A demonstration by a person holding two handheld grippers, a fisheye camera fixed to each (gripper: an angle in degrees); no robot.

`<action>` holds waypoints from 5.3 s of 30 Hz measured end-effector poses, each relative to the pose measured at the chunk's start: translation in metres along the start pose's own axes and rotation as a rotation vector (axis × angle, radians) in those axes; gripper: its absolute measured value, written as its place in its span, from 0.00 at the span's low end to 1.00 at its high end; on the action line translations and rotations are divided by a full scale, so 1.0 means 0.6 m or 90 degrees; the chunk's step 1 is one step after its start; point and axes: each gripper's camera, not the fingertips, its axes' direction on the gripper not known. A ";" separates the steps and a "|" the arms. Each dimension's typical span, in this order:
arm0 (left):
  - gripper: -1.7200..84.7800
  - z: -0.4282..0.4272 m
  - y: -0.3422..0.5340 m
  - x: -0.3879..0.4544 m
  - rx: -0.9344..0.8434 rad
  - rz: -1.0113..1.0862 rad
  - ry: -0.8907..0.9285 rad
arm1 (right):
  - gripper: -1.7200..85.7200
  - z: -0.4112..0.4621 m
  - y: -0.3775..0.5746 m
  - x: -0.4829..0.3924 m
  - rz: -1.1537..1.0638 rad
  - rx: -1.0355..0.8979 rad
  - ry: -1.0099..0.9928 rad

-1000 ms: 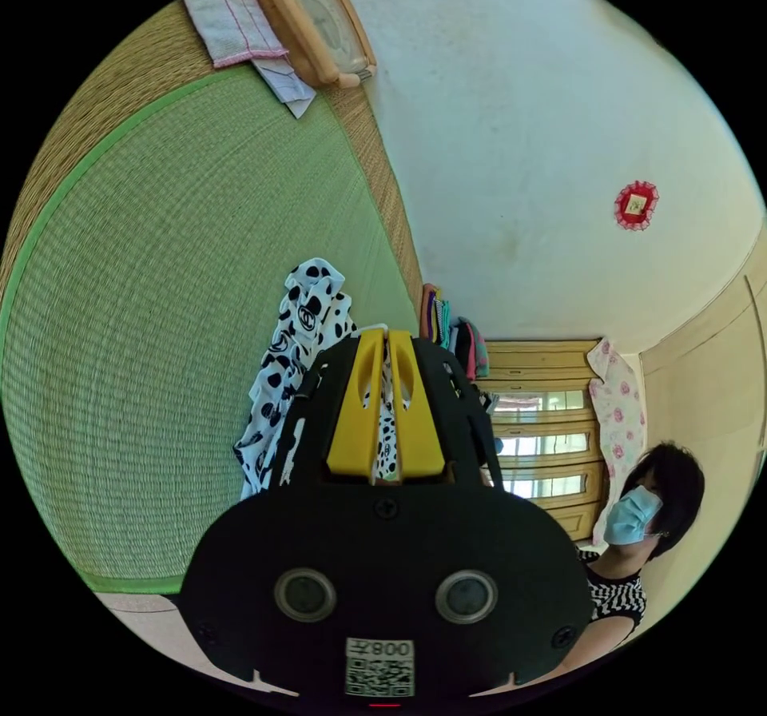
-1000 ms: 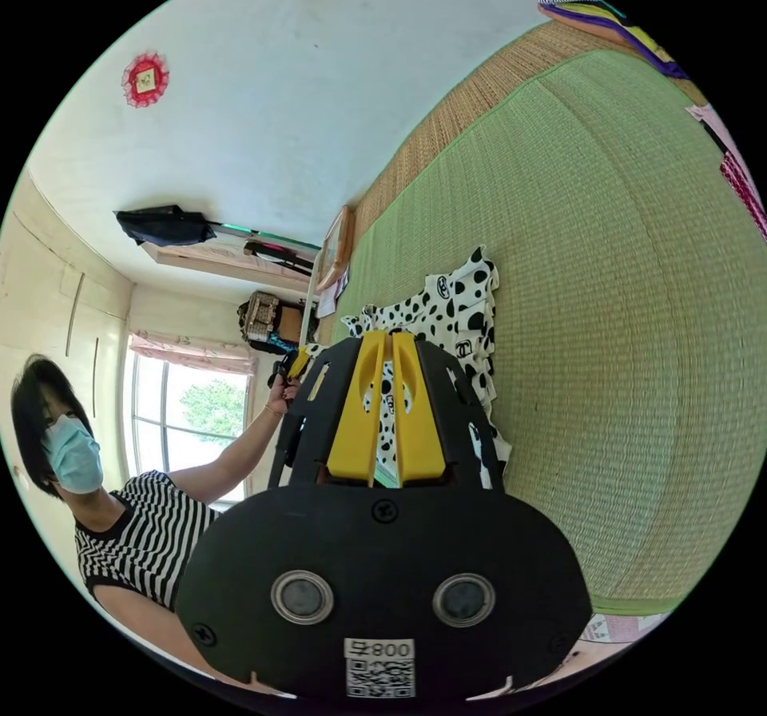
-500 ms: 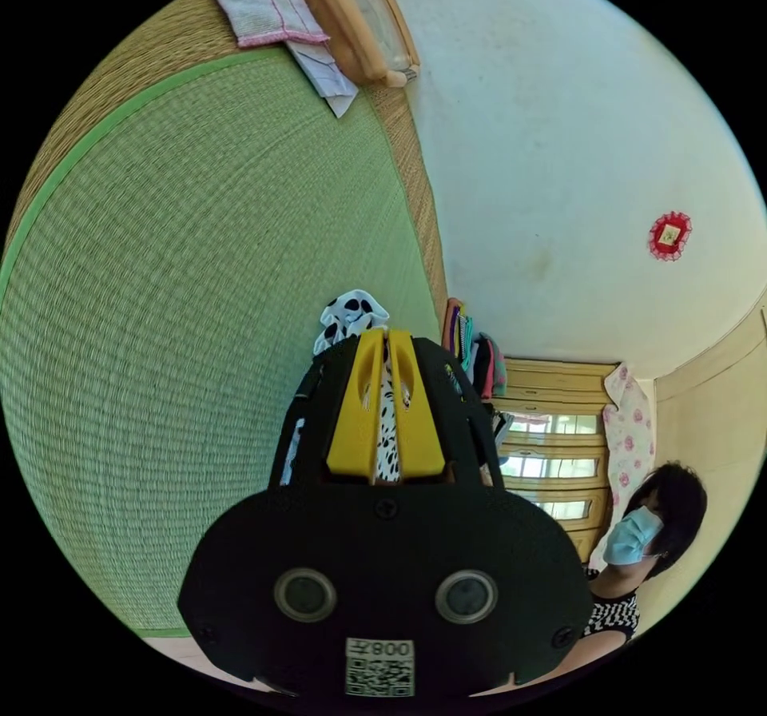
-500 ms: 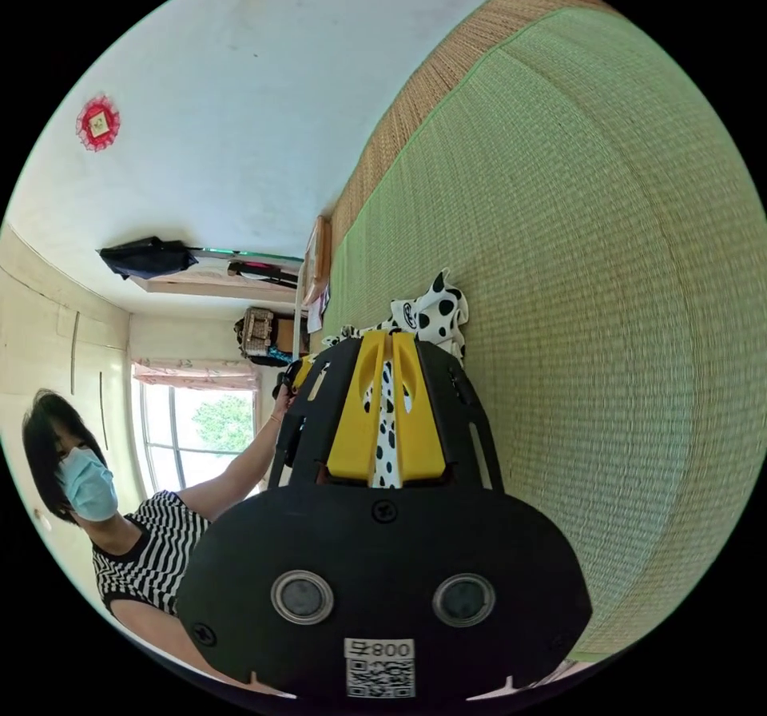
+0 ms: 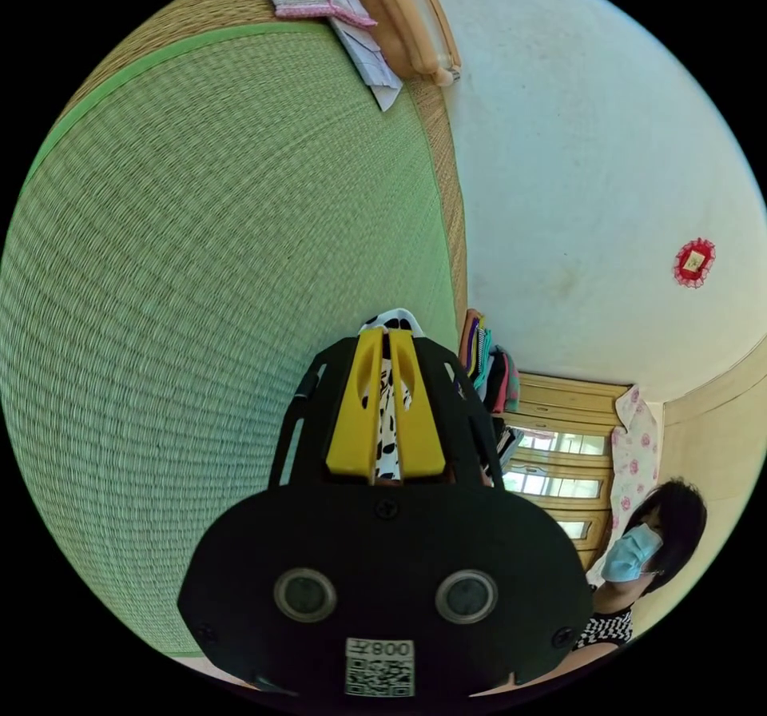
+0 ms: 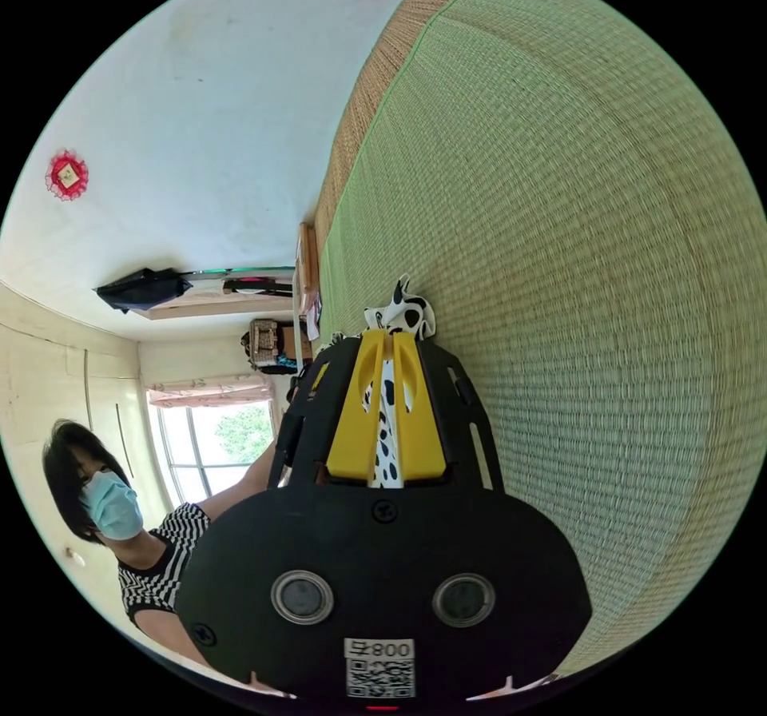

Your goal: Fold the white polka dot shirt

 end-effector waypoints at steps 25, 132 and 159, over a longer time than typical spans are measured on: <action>0.02 -0.096 0.056 0.270 -0.044 0.177 -0.160 | 0.02 0.109 0.099 -0.343 -0.174 0.015 0.323; 0.02 -0.176 0.231 0.457 -0.010 0.348 -0.467 | 0.02 0.271 0.136 -0.612 -0.251 0.048 0.509; 0.03 -0.227 0.373 0.247 -0.004 0.330 -0.412 | 0.02 0.147 0.178 -0.449 -0.213 0.094 0.412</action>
